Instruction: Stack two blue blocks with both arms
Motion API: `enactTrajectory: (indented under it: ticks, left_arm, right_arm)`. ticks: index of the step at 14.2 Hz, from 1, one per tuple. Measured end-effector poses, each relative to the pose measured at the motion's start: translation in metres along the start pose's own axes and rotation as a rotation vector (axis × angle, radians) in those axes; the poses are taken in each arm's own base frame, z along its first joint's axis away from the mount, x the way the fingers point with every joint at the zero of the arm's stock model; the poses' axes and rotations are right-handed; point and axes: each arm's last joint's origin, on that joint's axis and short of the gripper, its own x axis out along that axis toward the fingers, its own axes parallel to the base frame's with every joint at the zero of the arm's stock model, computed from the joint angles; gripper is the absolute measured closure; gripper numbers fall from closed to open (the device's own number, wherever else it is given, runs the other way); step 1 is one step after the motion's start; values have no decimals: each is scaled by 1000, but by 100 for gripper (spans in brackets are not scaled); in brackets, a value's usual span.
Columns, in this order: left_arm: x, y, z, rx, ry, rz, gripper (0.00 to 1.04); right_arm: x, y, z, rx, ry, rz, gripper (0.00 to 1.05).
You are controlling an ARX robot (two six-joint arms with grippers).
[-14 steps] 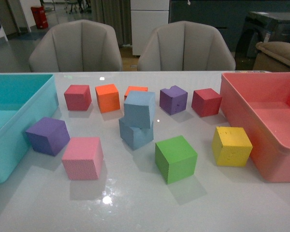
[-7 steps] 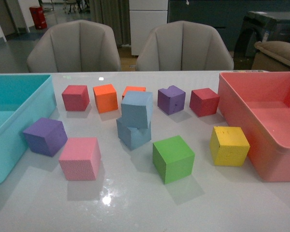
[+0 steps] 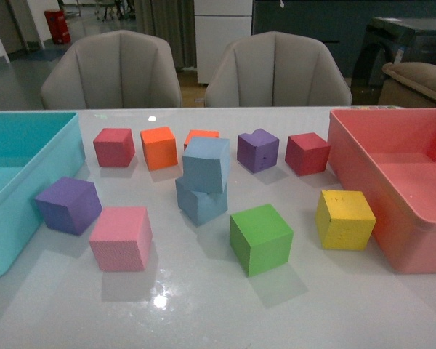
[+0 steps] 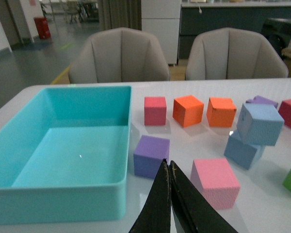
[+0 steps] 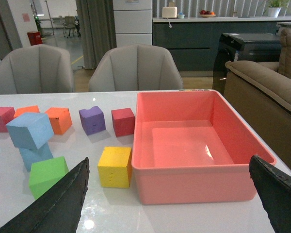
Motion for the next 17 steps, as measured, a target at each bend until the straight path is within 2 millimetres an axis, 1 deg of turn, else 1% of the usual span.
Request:
enactTrajectory:
  ticks: [1,2,6,16,17]
  left_arm:
    - [-3,0,-1,0,10,1,103]
    - [-8,0,4,0,-25,0,103]
    - [-19,0,7,0,-29,0,103]
    - [-34,0,6,0,-30,0,103]
    - [-39,0,3,0,5,1,103]
  right_arm:
    - [0,0,0,0,1,0,6]
    - [0,0,0,0,0,0,6]
    - [0,0,0,0,0,0,6]
    - [0,0,0,0,0,0,6]
    - [0,0,0,0,0,0,6]
